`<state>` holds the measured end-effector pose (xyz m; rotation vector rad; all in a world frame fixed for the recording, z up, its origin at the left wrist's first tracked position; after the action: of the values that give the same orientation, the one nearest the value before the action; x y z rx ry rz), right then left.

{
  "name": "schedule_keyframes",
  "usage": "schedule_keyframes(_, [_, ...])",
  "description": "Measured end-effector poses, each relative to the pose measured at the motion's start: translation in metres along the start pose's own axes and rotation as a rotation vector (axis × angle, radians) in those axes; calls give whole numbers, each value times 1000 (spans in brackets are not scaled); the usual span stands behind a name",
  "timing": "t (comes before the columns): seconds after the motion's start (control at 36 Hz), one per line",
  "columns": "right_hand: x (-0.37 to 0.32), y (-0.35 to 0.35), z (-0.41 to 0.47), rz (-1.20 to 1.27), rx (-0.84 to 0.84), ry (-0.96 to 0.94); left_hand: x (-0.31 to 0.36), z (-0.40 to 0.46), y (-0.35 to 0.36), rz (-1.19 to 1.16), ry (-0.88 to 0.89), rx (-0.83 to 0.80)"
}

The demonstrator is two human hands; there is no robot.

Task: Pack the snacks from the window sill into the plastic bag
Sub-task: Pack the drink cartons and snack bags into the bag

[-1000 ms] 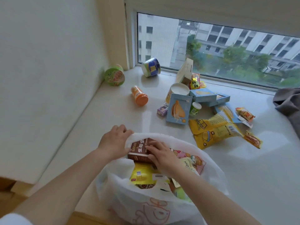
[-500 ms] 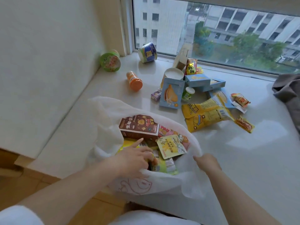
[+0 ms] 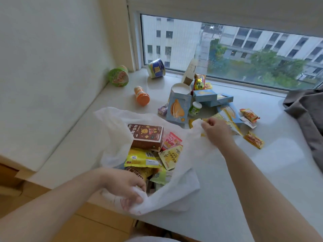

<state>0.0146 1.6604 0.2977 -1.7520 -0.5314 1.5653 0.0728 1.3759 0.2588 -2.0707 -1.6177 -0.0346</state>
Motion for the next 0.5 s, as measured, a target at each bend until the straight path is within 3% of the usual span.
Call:
schedule_keyframes(0.06, [25, 12, -8, -344, -295, 93, 3, -4, -8, -74, 11, 47])
schedule_keyframes(0.11, [43, 19, -20, -561, -421, 172, 8, -2, -22, -222, 9, 238])
schedule_keyframes(0.17, [44, 21, -29, -691, -392, 211, 9, 4, -41, -251, -32, 576])
schedule_keyframes(0.22, [35, 25, -31, -808, -317, 151, 7, 10, -55, -30, -150, 892])
schedule_keyframes(0.25, [30, 29, -31, -856, -290, 80, 4, 13, -58, 96, -236, 964])
schedule_keyframes(0.33, [8, 43, -27, -816, -199, -156, -14, 21, -64, 226, -471, 978])
schedule_keyframes(0.42, [-12, 54, -15, -752, -176, -254, -35, 22, -72, 213, -589, 959])
schedule_keyframes(0.5, [-26, 69, -3, -716, -233, -288, -65, 24, -78, 188, -700, 800])
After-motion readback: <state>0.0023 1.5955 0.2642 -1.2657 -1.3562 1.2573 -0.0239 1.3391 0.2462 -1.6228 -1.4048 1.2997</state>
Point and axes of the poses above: each hand's wrist, its own z-axis towards the middle knuckle, its own y-axis out of the palm, x = y × z, the point moved 3 cm from there along z, towards the middle knuckle, and after that the axes turned 9 degrees about -y, right-handed, at the moved point
